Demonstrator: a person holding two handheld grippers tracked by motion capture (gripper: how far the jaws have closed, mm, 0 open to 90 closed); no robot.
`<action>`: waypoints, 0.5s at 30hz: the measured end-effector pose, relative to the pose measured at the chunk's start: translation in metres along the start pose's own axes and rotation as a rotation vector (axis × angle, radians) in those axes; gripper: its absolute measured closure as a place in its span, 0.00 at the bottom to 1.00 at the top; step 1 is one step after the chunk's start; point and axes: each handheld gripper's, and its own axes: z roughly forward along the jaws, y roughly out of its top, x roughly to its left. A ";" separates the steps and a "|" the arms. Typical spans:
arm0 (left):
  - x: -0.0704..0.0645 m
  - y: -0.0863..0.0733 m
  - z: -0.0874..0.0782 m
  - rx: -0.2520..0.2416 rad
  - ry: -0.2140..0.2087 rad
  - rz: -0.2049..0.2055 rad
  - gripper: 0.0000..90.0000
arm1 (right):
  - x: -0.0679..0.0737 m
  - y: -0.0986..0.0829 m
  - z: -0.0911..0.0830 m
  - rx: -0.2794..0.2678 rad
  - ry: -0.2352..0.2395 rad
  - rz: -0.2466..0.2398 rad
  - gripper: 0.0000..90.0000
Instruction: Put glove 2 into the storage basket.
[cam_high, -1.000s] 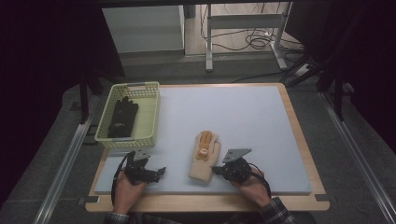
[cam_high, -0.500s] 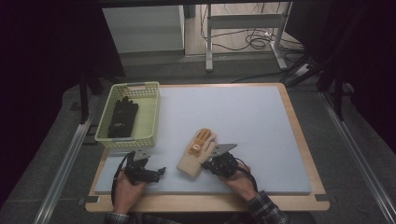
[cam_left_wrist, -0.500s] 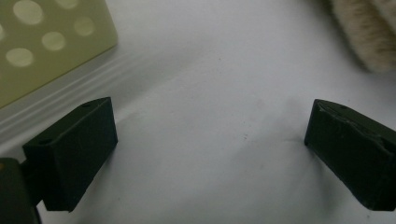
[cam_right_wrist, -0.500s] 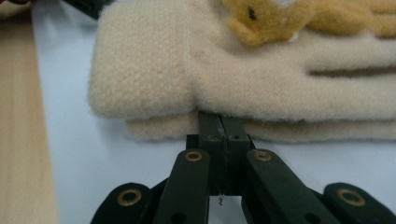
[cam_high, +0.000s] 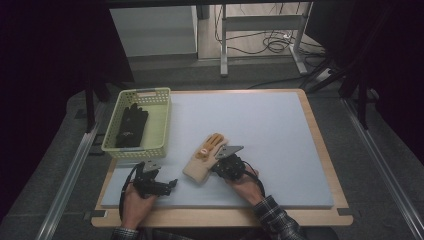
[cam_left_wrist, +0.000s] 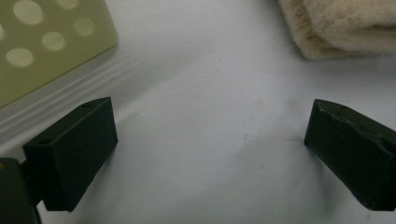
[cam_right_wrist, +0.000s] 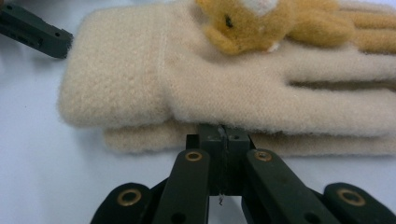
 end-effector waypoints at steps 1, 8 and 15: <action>0.000 0.000 0.000 0.000 0.000 0.000 0.03 | 0.001 0.000 -0.001 0.003 0.000 -0.006 0.97; 0.000 0.000 0.000 0.001 0.002 0.002 0.03 | 0.002 -0.004 -0.018 -0.013 -0.018 -0.019 0.85; -0.001 0.001 0.000 0.012 0.005 0.001 0.03 | -0.007 -0.011 -0.041 -0.017 -0.067 -0.015 0.67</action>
